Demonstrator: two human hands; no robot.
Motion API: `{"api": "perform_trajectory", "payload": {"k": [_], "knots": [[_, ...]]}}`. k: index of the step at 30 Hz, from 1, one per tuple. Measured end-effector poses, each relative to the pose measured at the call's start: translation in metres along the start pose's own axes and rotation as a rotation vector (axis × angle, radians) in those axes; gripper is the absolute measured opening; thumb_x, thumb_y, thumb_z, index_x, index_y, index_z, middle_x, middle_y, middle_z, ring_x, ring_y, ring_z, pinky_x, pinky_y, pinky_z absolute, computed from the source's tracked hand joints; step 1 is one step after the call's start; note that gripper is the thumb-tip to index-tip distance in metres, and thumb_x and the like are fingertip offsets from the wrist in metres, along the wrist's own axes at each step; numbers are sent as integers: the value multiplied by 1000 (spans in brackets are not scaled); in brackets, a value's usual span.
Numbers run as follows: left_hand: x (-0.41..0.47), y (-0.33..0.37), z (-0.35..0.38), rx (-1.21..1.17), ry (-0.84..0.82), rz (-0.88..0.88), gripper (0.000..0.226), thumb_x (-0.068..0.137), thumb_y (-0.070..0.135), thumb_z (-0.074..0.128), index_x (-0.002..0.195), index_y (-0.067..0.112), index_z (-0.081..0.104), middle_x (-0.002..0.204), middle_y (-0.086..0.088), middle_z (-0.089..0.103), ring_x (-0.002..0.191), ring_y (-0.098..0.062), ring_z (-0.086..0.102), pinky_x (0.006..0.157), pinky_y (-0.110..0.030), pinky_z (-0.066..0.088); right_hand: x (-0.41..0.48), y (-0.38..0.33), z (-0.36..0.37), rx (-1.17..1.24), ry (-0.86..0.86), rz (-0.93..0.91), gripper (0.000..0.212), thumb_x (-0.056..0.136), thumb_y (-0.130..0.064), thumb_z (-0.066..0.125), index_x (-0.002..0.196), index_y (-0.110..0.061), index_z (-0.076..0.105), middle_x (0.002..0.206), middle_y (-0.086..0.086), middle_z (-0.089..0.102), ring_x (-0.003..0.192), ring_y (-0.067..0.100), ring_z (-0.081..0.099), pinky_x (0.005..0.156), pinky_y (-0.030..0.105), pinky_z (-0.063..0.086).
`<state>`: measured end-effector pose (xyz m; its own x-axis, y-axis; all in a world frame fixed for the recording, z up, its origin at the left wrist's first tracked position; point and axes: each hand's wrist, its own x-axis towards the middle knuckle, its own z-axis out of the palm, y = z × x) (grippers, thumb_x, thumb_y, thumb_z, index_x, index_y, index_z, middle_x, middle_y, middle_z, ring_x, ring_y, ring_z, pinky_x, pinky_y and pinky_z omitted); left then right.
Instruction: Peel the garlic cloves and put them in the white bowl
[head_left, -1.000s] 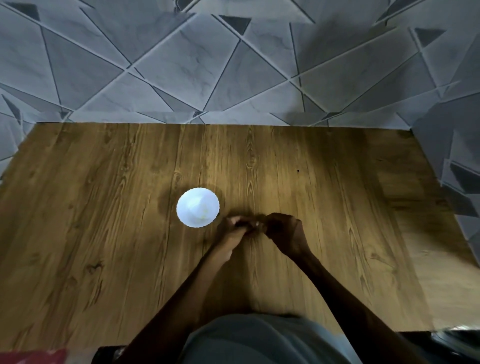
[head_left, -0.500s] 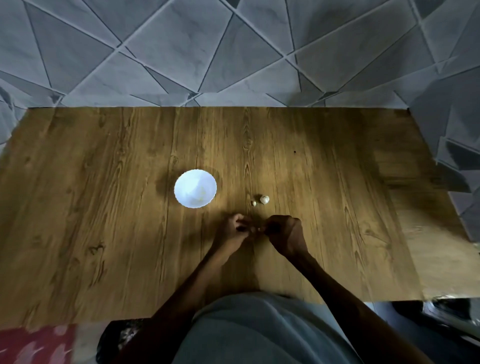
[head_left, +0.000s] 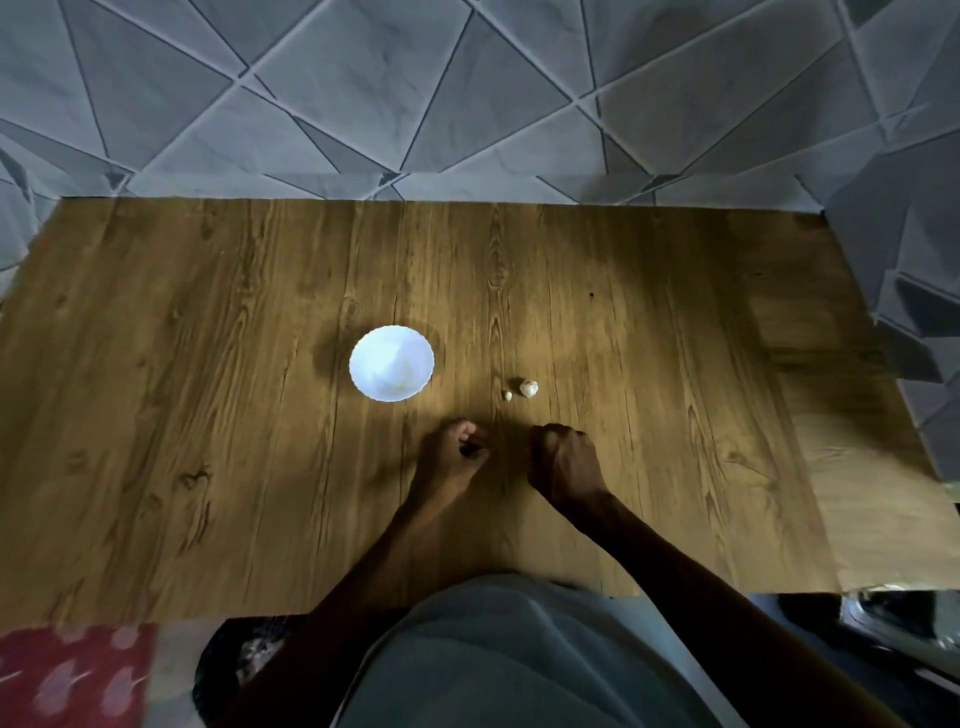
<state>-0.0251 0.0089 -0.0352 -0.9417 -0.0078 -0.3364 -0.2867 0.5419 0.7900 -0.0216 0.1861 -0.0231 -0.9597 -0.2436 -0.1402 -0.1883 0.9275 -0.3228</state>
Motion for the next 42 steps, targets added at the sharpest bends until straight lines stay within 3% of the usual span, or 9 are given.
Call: {"api": "perform_trajectory", "payload": {"k": [4, 7, 11, 16, 21, 33, 35, 37, 42], "knots": [[1, 1, 0, 19, -30, -30, 19, 84, 6, 71, 103, 6, 69, 95, 2, 68, 85, -8, 61, 69, -2, 40, 7, -6, -2, -39, -74, 31, 17, 83, -9, 68, 100, -8, 67, 98, 7, 69, 88, 22, 67, 76, 32, 54], [2, 4, 0, 50, -58, -35, 23, 86, 13, 71, 109, 10, 70, 103, 2, 71, 96, -11, 64, 81, -13, 44, 12, -3, -5, 11, -75, 86, 13, 85, -12, 70, 98, -10, 69, 94, 3, 70, 86, 18, 67, 76, 31, 56], [-6, 14, 0, -59, -140, -11, 18, 88, 14, 69, 106, 16, 73, 101, 4, 72, 95, -10, 66, 82, -16, 51, 5, 11, -12, 508, -21, 84, 4, 84, -7, 75, 81, -8, 74, 71, -5, 69, 63, 10, 70, 61, 27, 60], [-14, 18, 2, -262, -159, -23, 8, 86, 12, 72, 93, 12, 77, 86, -3, 76, 84, -18, 71, 82, -39, 59, -13, 7, -17, 809, 12, 173, 7, 81, 1, 74, 81, -6, 74, 74, 3, 73, 65, 14, 72, 60, 23, 59], [-22, 25, 0, -393, -181, -69, 6, 87, 5, 70, 92, 3, 74, 80, -7, 74, 70, -12, 70, 70, -27, 58, -17, 0, -15, 853, 32, 229, 14, 80, 6, 74, 79, -8, 74, 75, 3, 73, 66, 13, 72, 61, 25, 60], [-26, 28, -1, -1022, -234, -517, 10, 88, -3, 63, 86, 2, 71, 85, -8, 73, 83, -15, 69, 88, -26, 53, -15, -12, -19, 678, 175, 85, 18, 78, 4, 74, 80, -14, 73, 73, -6, 70, 65, 6, 68, 57, 22, 57], [-28, 21, 3, -891, -188, -377, 15, 89, 1, 64, 84, 10, 75, 87, -9, 75, 85, -16, 70, 87, -27, 53, -14, -11, -19, 679, 143, 114, 18, 78, 1, 77, 78, -17, 72, 73, -7, 71, 64, 6, 69, 58, 22, 58], [-28, 15, 4, -546, -108, -129, 9, 87, 11, 70, 90, 17, 76, 92, -5, 76, 90, -17, 70, 87, -30, 53, -13, -12, -23, 815, 67, 247, 20, 80, 3, 75, 76, -16, 71, 72, -1, 72, 64, 12, 71, 58, 23, 58], [-29, 18, 3, -149, -14, 219, 12, 86, 14, 71, 97, 15, 74, 89, 9, 73, 85, 0, 67, 76, -12, 50, -9, -15, -31, 1254, -104, 669, 3, 84, 3, 70, 84, 2, 73, 78, 13, 73, 70, 19, 73, 60, 24, 58]]}}
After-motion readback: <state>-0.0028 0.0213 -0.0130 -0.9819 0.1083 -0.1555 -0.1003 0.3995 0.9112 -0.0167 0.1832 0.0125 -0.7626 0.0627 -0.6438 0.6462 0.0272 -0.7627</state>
